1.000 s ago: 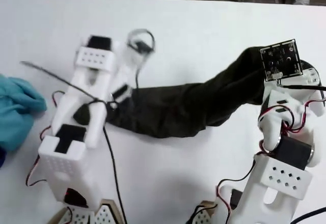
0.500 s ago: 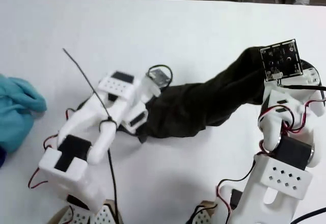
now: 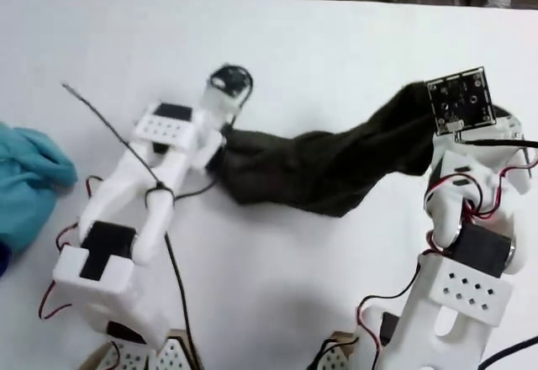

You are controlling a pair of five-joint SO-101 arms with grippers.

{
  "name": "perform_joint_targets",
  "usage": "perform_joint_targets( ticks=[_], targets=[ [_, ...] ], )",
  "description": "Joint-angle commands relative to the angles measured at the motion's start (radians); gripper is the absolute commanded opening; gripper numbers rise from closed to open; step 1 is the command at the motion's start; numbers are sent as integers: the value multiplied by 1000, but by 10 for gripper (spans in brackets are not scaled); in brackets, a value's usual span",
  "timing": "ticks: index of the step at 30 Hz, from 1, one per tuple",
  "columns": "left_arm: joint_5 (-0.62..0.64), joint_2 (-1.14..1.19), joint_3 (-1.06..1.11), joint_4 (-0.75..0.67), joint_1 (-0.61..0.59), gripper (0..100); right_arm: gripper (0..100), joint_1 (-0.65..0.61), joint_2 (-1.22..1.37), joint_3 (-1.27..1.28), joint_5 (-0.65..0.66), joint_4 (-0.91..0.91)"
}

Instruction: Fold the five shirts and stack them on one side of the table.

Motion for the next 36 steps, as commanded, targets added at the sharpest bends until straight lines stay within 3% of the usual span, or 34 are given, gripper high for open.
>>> perform_joint_targets(
  ticks=[1, 11, 16, 21, 26, 36],
  targets=[
    [9, -43, -168, 117, -32, 24, 21, -8, -22, 26, -12, -24],
    [11, -190, -756, 565, -41, 24, 21, -7, -168, -103, -12, 8],
    [5, -249, -908, 730, -46, 24, 21, -8, -354, -130, -12, 97],
    [-20, -308, -849, 733, -147, 24, 21, -35, -499, -126, -12, 269],
    [-87, -318, -834, 732, -262, 24, 21, -44, -541, -133, -12, 280],
    [-81, -334, -1208, 733, -465, 24, 21, -45, -595, -167, -49, 223]
  ],
)
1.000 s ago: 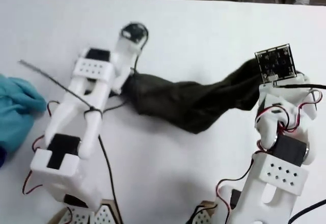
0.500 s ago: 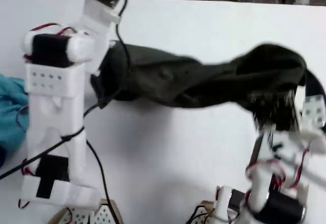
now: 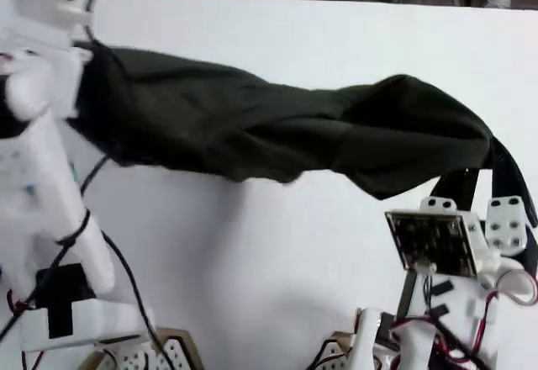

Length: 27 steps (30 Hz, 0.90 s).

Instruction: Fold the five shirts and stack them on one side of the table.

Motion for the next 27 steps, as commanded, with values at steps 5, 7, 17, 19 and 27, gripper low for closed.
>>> perform_joint_targets(
  ticks=[5, 7, 17, 19, 27],
  targets=[
    [-8, -183, -107, 14, -54, 24, 20, -8, -77, -103, -68, -1],
    [-8, -229, -64, 14, -43, 24, 20, -8, -79, -97, -68, 15],
    [-12, -3, 487, -193, 272, 24, 20, -28, -24, 334, -58, -147],
    [-11, 132, 568, -288, 319, 24, 20, -30, 10, 430, -58, -214],
    [-12, 644, 389, -333, 408, 32, 20, -28, 136, 671, 40, -437]
  ],
)
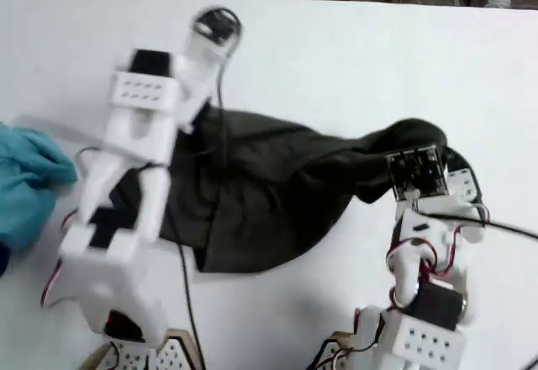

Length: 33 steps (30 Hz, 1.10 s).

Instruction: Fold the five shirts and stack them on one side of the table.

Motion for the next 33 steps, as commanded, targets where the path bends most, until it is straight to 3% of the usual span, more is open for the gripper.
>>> perform_joint_targets(
  ticks=[1, 7, 12, 16, 23, 33],
  targets=[
    [-11, 150, -188, 63, 18, 52, 20, -2, 38, 41, 41, -93],
    [-11, 235, -561, 373, 11, 301, 20, -2, 82, 54, 51, -113],
    [-11, 135, -595, 370, 23, 290, 20, -1, 125, 54, 51, -157],
    [-11, 2, -414, 371, 117, 290, 20, -1, 159, 54, 51, -189],
    [-77, -261, 97, 342, 305, 286, 20, 64, 185, 49, 51, -242],
    [-226, -308, 470, 117, 209, 286, 20, 113, 179, 48, 52, -240]
  ],
)
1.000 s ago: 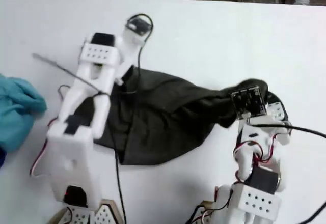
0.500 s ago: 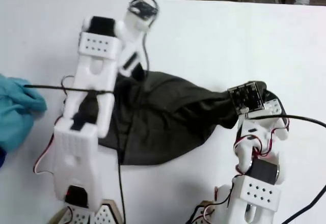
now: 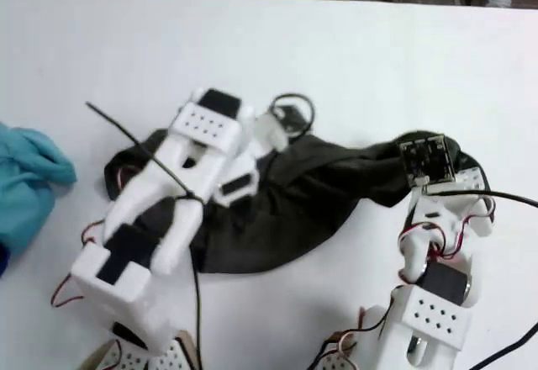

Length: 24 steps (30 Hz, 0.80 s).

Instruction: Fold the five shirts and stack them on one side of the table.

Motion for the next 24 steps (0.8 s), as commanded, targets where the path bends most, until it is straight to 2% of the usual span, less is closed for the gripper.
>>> perform_joint_targets(
  ticks=[1, 13, 20, 24],
  targets=[
    [-18, -68, 58, -58, -26, 286, 20, 8, -1, -14, 9, -24],
    [-9, -66, 174, -258, -28, 286, 20, 10, -1, -17, 9, -16],
    [-9, -55, 177, -290, -28, 286, 20, 8, -1, -17, 9, -16],
    [-9, 37, 165, -299, -26, 269, 20, 8, -1, -17, 9, -16]
  ],
)
